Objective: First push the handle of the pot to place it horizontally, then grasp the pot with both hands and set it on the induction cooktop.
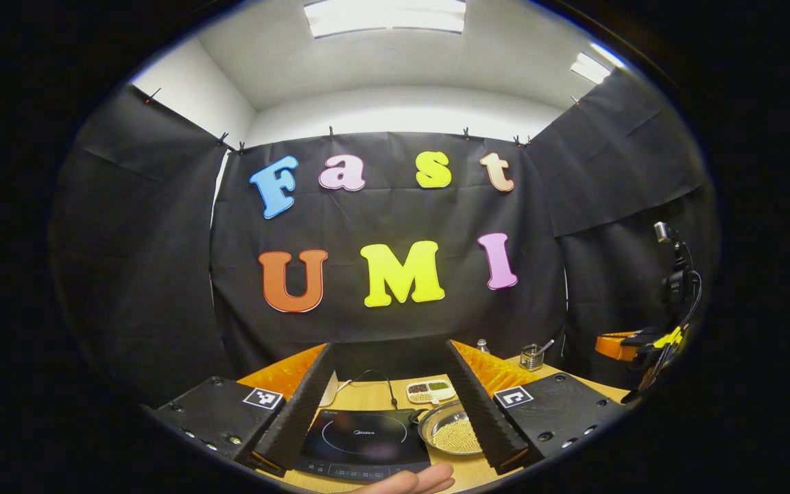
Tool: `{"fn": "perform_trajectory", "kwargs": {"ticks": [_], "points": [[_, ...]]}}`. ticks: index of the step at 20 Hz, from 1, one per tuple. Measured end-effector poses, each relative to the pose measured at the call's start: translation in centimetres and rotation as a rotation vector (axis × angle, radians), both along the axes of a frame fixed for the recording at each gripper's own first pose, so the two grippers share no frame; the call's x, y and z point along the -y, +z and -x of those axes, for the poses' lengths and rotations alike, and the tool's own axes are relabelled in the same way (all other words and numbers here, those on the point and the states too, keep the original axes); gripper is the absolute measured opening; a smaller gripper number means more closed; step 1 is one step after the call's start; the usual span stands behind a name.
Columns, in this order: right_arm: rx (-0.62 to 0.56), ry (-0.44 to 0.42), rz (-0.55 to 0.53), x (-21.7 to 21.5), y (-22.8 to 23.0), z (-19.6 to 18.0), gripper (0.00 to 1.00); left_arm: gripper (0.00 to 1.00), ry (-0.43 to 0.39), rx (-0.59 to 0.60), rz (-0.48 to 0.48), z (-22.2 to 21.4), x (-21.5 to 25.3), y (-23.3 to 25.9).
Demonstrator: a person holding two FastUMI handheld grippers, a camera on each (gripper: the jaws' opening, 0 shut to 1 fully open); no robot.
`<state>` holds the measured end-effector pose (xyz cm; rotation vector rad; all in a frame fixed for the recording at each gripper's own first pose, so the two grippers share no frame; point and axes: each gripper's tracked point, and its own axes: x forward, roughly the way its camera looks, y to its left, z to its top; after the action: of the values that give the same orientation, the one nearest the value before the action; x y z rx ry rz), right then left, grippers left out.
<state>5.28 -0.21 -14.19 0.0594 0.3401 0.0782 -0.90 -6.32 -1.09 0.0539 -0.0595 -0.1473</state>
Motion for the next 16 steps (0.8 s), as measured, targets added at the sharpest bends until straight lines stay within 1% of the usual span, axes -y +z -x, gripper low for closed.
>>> {"fn": "perform_trajectory", "kwargs": {"ticks": [2,4,5,6,7,8,9,10,11,12,13,14,15,16], "points": [[-0.052,-0.020,0.029,0.6,-2.0,-0.5,0.04,0.96,0.003,-0.006,0.001,0.2,0.1,-0.8],[-0.107,-0.003,0.045,0.0,-4.1,-0.6,0.04,0.96,-0.007,-0.026,-0.002,0.2,0.5,-1.7],[-0.139,0.009,0.042,-0.4,-5.1,-0.6,0.01,0.96,-0.007,-0.032,-0.003,0.3,0.5,-2.0],[-0.170,0.032,0.041,-1.0,-6.2,-0.6,0.03,0.96,-0.005,-0.037,-0.006,0.3,0.4,-2.3],[-0.197,0.051,0.051,-1.4,-7.3,-0.5,0.01,0.96,0.000,-0.043,-0.007,0.3,0.2,-2.7],[-0.223,0.068,0.071,-1.6,-8.4,-0.5,0.04,0.96,0.005,-0.047,-0.003,0.3,0.0,-2.9],[-0.253,0.083,0.089,-1.7,-9.4,-0.5,0.01,0.96,0.010,-0.052,0.007,0.3,-0.1,-3.1],[-0.288,0.113,0.103,-2.2,-10.3,-0.4,0.01,0.96,0.016,-0.061,0.016,0.4,-0.3,-3.3],[-0.323,0.128,0.104,-2.5,-11.0,-0.4,0.04,0.96,0.015,-0.062,0.023,0.6,-0.4,-3.4],[-0.361,0.147,0.103,-2.8,-11.9,-0.4,0.04,0.96,0.014,-0.052,0.026,0.8,-0.4,-3.1],[-0.405,0.173,0.108,-3.2,-12.9,-0.1,0.01,0.96,0.017,-0.045,0.028,1.0,-0.6,-2.9],[-0.442,0.194,0.103,-3.5,-13.7,0.1,0.04,0.96,0.022,-0.040,0.031,1.3,-0.8,-2.7],[-0.489,0.227,0.104,-3.9,-14.6,0.4,0.04,0.96,0.025,-0.034,0.041,1.5,-1.0,-2.7],[-0.534,0.250,0.102,-4.1,-15.4,0.8,0.02,0.96,0.031,-0.027,0.055,1.8,-1.1,-2.5]]}}
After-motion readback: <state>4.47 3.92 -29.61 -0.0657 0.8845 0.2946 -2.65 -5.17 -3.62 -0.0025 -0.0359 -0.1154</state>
